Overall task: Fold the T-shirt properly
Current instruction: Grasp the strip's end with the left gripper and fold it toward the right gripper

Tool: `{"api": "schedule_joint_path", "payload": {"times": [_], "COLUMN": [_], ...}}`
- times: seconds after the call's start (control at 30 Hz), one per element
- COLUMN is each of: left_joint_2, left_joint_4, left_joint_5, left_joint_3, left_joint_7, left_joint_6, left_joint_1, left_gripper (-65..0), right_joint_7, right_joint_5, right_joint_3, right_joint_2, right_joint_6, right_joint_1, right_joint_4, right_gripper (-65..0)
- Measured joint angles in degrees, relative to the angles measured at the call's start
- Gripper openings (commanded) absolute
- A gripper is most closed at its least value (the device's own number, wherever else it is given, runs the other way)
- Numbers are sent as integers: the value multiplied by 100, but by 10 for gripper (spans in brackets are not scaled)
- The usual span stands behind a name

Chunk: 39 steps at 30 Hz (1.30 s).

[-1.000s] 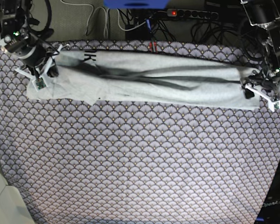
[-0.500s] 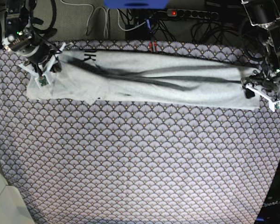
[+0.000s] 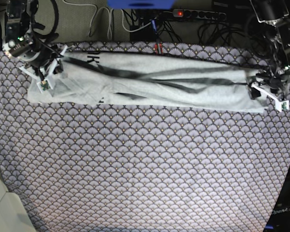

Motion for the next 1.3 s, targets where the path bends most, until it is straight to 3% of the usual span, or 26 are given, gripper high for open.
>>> {"api": "schedule_joint_path", "payload": {"times": [0.17, 0.23, 0.3, 0.43, 0.53, 0.67, 0.9, 1.1, 1.23, 1.3], "left_joint_2": [101, 103, 105, 166, 166, 199, 997, 1416, 1808, 2039], "left_joint_4": [26, 31, 31, 31, 59, 385, 2570, 3451, 3252, 3027], "left_joint_5": [59, 55, 20, -103, -94, 22, 72, 116, 133, 503], "left_joint_3": [-26, -26, -26, -26, -33, 0, 125, 1816, 2664, 2935], "left_joint_7": [-61, -61, -59, -35, -13, 247, 1117, 1923, 1934, 1937], "left_joint_6": [-111, -116, -157, -271, -232, -186, -186, -173, -155, -155], "left_joint_1": [31, 33, 33, -13, -17, 61, 304, 264, 214, 173], "left_gripper": [-133, -183, -286, -648, -627, -646, -646, -646, -646, -646], "right_joint_7": [-2, -2, -2, -2, -20, -9, -7, -9, -4, -11], "right_joint_5": [0, 2, 0, 0, -20, -20, -20, -22, -22, -22], "right_joint_3": [-22, -22, -22, -22, -22, -20, -31, -31, -33, -31], "right_joint_2": [4, 13, 13, 13, 15, 13, -4, 0, -2, 0], "right_joint_6": [0, 0, 0, 0, 2, 0, -2, -2, -2, 0], "right_joint_1": [2, 2, 0, 13, 98, 127, 133, 140, 173, 168], "right_joint_4": [2, 2, 2, 2, 0, 0, 0, -2, -9, -11], "right_gripper": [-577, -577, -578, -580, -580, -580, -580, -580, -580, -580]}}
